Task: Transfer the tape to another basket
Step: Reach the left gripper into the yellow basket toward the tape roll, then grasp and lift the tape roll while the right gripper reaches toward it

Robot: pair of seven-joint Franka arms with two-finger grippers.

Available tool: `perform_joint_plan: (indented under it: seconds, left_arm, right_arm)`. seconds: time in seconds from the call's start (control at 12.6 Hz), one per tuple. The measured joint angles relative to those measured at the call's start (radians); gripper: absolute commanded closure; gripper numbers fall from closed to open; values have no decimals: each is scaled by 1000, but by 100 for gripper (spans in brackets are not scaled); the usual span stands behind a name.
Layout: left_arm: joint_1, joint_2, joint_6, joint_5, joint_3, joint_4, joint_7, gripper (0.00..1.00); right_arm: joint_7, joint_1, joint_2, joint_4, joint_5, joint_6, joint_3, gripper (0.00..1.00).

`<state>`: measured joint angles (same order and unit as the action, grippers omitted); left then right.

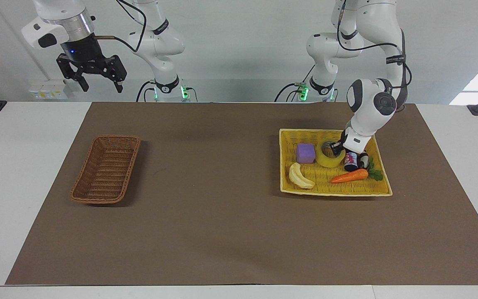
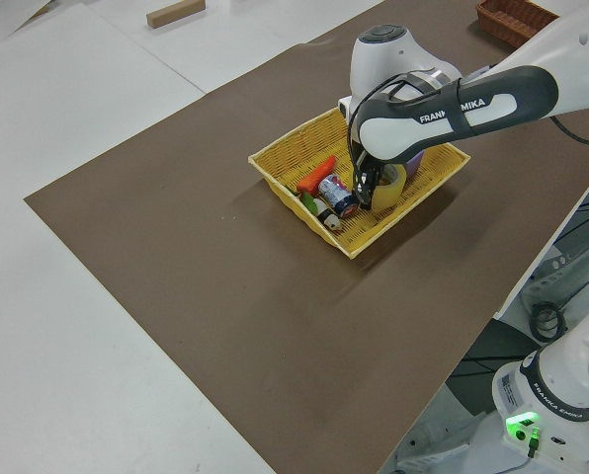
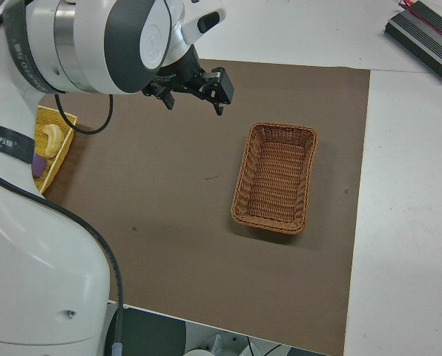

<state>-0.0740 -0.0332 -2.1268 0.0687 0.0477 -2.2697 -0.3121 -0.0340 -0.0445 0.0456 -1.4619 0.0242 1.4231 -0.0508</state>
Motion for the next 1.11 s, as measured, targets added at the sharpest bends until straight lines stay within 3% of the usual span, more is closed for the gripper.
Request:
perform_joint_plan:
  seconds: [0.79,1.11]
  left_arm:
    - [13,7,393,57,-9,396,6,100]
    - [-23,7,409,146,10,411,39,100]
  right_arm:
    - [-1,-7,-1,-24,-58,54,11,0]
    - [-225,-165,-14,-68,-136,188,22,0]
